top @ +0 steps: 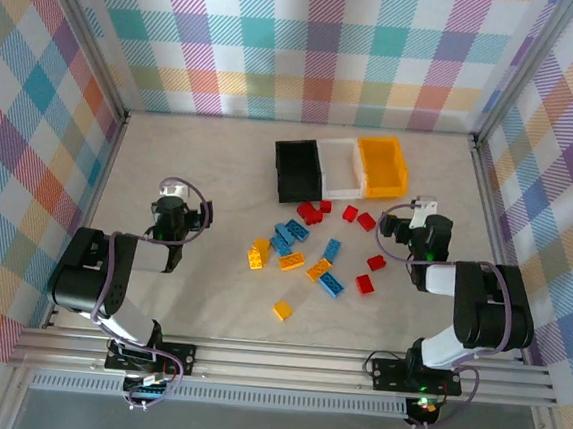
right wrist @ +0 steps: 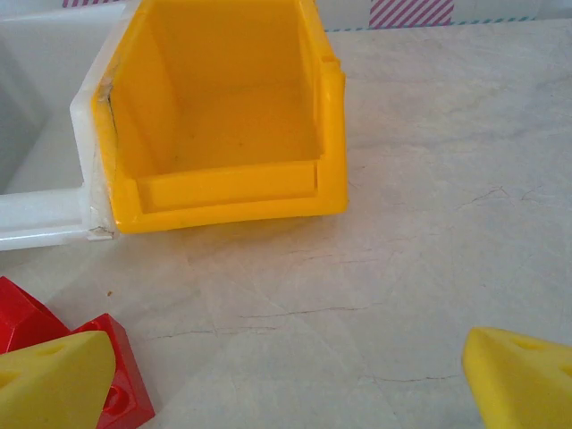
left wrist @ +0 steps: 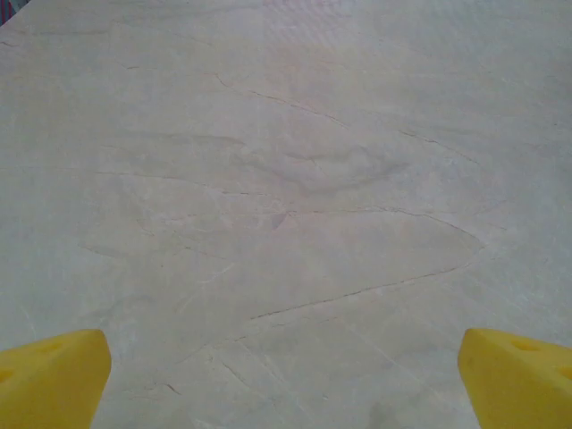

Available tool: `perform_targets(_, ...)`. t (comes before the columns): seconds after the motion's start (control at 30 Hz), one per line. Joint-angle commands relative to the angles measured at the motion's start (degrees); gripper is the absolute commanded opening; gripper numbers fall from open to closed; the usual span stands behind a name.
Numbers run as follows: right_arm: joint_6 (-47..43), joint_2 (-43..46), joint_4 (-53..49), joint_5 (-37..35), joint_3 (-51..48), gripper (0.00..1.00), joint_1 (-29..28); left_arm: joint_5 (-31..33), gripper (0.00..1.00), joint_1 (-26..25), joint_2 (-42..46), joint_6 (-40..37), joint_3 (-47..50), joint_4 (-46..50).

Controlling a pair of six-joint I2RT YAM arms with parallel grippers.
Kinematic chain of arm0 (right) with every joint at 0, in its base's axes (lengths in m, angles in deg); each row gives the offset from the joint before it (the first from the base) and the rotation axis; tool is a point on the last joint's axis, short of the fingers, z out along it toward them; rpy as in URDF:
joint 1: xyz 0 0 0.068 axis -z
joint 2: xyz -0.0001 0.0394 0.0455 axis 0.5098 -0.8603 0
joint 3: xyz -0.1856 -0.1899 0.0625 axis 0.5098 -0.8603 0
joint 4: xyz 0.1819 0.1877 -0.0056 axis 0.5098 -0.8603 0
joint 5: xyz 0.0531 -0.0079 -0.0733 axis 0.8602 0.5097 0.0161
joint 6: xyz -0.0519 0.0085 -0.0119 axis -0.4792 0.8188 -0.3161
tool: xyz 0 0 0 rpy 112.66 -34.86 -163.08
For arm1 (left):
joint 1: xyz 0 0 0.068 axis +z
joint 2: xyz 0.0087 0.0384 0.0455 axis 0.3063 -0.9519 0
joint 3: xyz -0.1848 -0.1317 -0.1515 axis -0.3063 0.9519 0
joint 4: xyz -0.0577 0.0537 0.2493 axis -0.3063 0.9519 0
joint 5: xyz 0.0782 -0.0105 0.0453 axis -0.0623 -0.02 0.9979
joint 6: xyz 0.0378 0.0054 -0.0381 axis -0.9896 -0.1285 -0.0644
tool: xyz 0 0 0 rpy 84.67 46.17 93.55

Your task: Sort the legos into containers by color

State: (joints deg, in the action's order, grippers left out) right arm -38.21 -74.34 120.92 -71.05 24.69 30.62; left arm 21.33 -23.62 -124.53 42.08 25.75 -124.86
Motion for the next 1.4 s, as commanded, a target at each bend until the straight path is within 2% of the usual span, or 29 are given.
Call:
perform_targets(0.0, 0.9, 0.2, 0.4, 0.3, 0.3, 1.0, -0.3, -1.0, 1.0, 0.5, 1.1, -0.4, -0.9, 0.2)
perform_targets(1.27, 0.5, 1.3, 0.4, 0.3, -0.1, 1.0, -0.4, -2.1, 1.0, 1.2, 1.3, -0.1, -0.9, 0.2)
perform_targets(1.3, 0.5, 2.6, -0.8, -0.2, 0.1, 1.0, -0.6, -0.6, 1.0, 1.1, 2.1, 0.2, -1.5, 1.9)
perform_targets(1.37, 0.7, 5.3, -4.5, -0.9, 0.9, 1.0, -0.7, 2.9, 1.0, 1.0, 4.6, 1.6, -5.7, 11.5)
